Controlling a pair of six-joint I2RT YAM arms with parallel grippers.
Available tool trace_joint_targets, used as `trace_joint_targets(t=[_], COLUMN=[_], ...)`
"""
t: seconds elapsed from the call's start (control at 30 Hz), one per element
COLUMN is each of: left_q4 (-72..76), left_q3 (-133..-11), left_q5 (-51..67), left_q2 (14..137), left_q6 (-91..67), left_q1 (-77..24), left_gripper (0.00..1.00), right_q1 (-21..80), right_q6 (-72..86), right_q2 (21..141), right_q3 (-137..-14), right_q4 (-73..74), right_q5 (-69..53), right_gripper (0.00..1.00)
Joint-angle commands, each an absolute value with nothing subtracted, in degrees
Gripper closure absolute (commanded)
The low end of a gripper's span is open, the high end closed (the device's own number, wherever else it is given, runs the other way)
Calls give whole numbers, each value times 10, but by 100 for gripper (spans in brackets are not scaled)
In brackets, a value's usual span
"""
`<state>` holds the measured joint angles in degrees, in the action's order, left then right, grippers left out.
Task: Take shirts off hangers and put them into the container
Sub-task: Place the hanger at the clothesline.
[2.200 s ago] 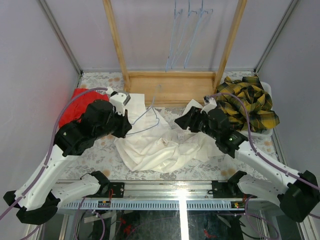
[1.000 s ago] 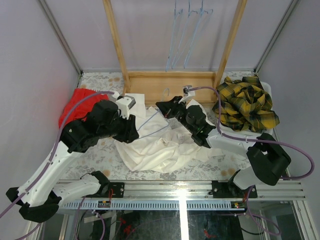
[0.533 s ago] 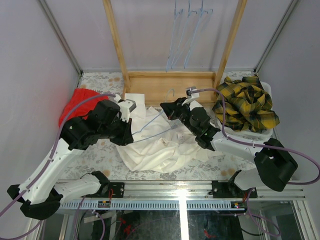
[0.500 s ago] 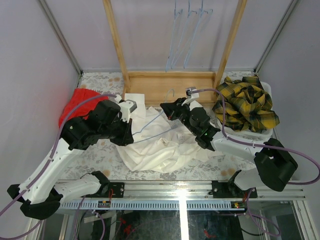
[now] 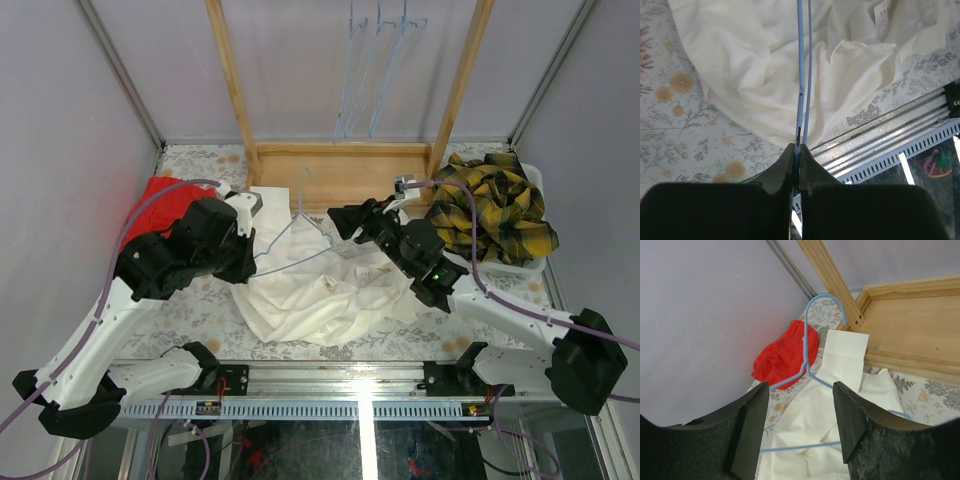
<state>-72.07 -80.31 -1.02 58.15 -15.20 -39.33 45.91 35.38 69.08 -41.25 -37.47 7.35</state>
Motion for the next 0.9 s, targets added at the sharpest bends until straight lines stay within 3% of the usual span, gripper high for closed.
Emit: trace_joint_targets(t=[0.0,0.43,0.87], left_q4=[-688,-545,-481], left_q3=[-841,-886,-897], left_q5=[-86,-186,-209], left_q2=[579,551,565], left_q6=[-157,-116,-102], left_q1=[-392,-392,-392], left_gripper=[100,100,100], right_q1=[461,461,461], right_q6=[370,381,402], right_q2=[618,402,364], right_q3=[-384,-291,-285], right_q4=[-316,-158,-111], right_q5=[124,232,205], right_gripper=[39,39,38])
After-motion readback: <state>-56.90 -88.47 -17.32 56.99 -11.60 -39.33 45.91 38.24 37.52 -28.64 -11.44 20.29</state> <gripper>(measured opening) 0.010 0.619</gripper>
